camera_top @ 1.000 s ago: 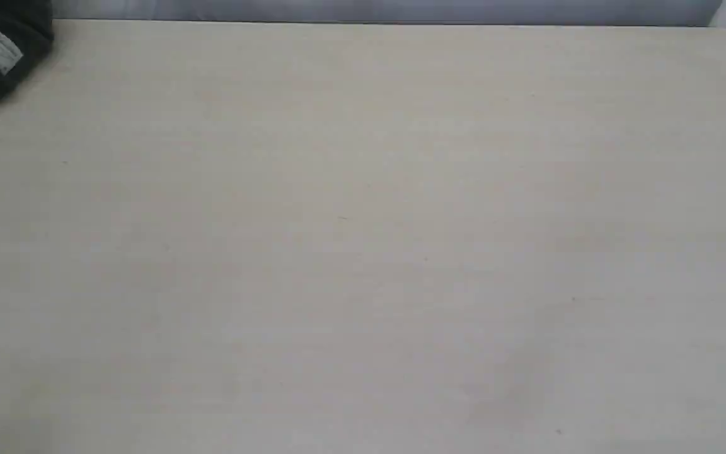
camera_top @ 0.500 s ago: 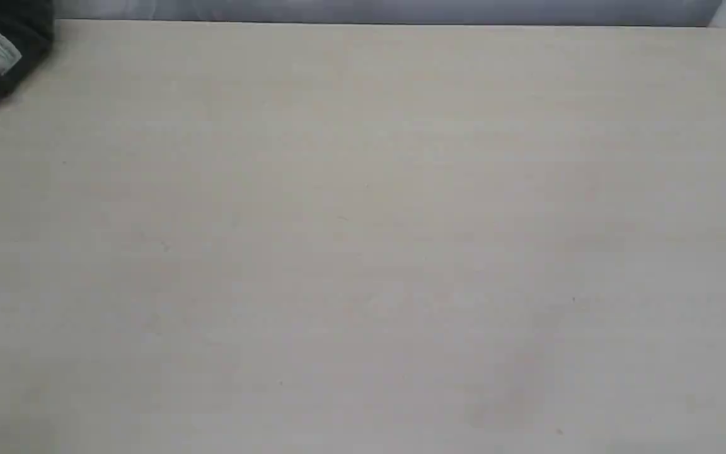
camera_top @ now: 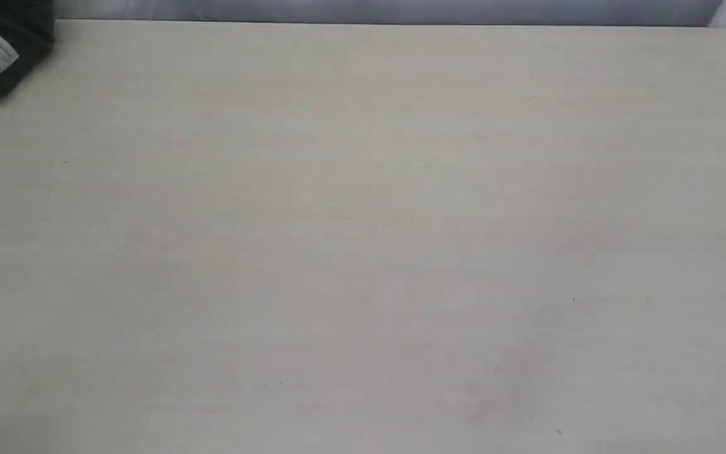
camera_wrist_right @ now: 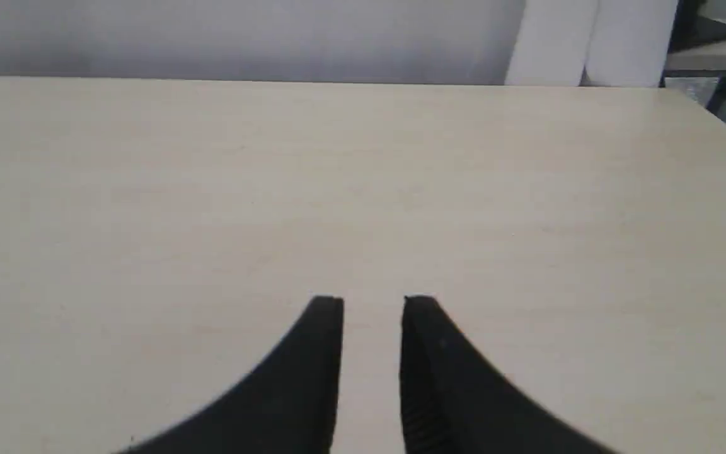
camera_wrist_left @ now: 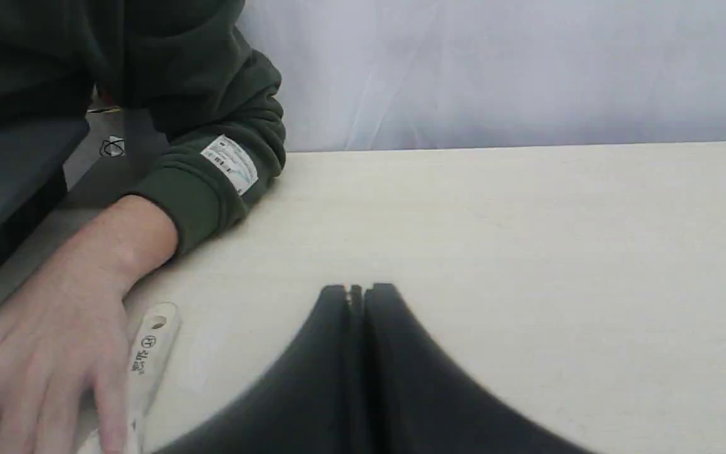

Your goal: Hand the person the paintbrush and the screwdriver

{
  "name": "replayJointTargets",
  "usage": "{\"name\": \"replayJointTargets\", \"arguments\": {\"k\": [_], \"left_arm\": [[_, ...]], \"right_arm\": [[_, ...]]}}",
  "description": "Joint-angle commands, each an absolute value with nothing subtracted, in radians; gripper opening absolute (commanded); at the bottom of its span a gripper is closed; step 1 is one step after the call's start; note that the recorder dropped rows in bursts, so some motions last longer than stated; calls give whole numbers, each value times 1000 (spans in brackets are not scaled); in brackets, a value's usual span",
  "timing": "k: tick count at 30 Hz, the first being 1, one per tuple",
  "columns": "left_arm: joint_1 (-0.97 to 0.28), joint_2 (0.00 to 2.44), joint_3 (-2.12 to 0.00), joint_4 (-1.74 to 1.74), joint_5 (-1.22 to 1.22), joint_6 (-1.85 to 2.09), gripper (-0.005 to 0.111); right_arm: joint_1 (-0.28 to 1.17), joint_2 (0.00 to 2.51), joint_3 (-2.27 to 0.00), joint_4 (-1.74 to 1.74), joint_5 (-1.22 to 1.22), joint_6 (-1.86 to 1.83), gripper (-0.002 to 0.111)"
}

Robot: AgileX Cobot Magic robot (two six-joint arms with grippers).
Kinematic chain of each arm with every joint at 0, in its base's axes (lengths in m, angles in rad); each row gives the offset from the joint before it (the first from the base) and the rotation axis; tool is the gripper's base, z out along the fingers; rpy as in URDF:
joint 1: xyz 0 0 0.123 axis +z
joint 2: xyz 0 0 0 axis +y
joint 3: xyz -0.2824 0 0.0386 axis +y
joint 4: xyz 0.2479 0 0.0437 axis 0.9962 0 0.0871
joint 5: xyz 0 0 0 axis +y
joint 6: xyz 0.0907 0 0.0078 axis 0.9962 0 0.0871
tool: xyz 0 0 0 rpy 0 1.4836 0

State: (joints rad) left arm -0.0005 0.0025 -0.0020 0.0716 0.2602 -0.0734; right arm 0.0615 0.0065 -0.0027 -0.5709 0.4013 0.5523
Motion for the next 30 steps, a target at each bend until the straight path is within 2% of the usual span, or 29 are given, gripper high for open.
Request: {"name": "replayJointTargets", "arguments": {"k": [1,17,30], "left_arm": [[-7,0,0,67,252,-75,0],[-7,0,0,67,250,-75,0],[-7,0,0,71,248,-75,0]], "right_arm": [[58,0,0,-470,388,394,19],[58,0,0,-141,364,10,19],[58,0,0,-135,364,0,19]]}}
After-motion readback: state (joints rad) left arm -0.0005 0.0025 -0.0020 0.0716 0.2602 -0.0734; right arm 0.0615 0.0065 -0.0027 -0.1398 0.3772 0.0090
